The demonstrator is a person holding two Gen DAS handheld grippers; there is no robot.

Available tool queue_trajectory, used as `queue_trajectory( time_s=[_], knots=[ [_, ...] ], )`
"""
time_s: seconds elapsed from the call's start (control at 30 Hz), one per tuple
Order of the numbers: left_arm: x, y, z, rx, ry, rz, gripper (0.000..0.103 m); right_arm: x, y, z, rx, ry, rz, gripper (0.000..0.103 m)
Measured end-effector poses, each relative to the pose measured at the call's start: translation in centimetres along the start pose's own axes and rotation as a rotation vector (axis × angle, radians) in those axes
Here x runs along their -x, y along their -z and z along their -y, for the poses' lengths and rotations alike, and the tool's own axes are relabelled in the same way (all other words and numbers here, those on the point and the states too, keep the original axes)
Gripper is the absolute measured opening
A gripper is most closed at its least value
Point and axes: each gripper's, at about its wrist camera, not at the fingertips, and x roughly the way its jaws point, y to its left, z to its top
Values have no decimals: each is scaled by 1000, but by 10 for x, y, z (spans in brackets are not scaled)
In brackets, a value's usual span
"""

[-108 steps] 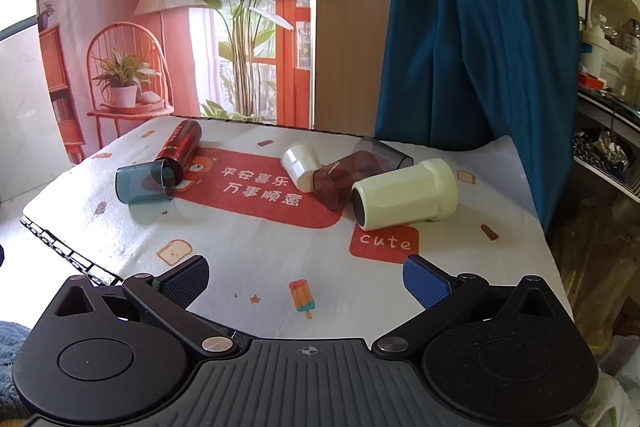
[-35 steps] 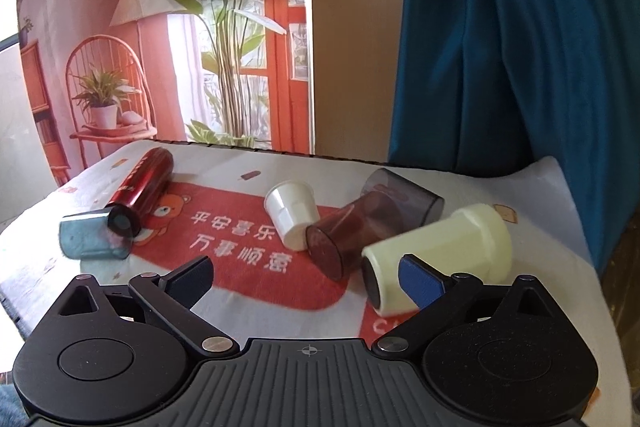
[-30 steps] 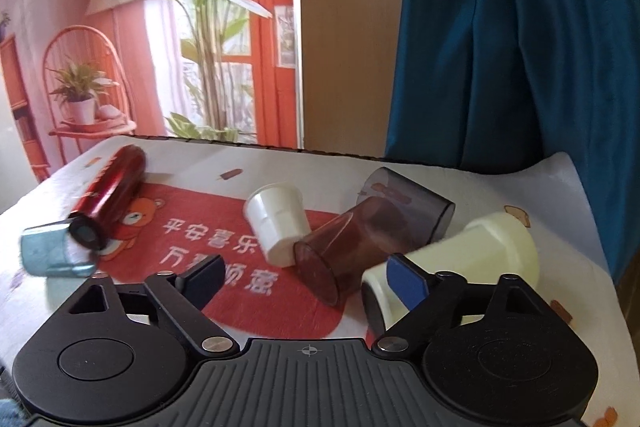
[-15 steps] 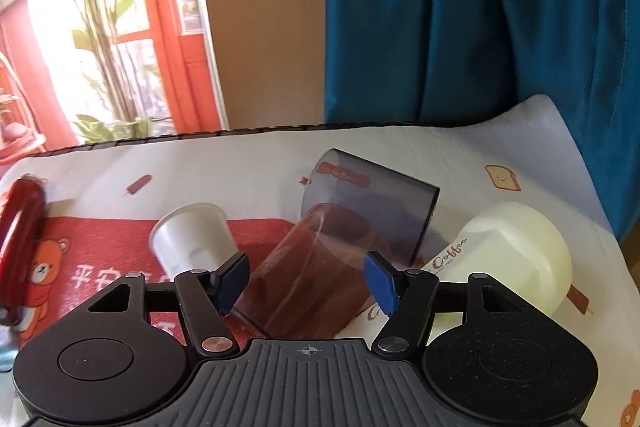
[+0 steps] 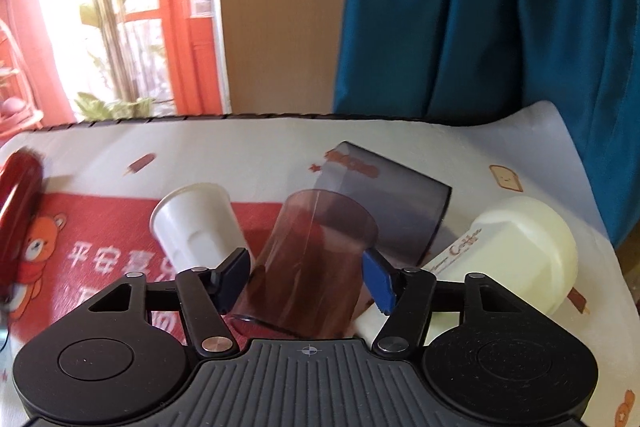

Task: Flip cup upright
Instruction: 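Move the right tool to the lying brown-red cup and close its fingers on it, then lift the brown-red cup with the right tool and rotate it upright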

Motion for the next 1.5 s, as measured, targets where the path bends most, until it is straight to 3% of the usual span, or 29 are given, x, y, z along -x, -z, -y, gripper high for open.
queue_trajectory(
  time_s=[0.63,1.1,1.27,1.5],
  knots=[
    [6,3,-9,35,20,25,103,16,13,-11,35,-55,-45,57],
    [8,6,-9,31,31,29,103,79,72,-21,149,-130,-54,57],
    [9,7,-8,31,34,31,103,108,94,-34,223,-247,-102,57],
    [12,10,-11,31,34,43,103,115,101,-70,262,-352,-83,57]
  ],
)
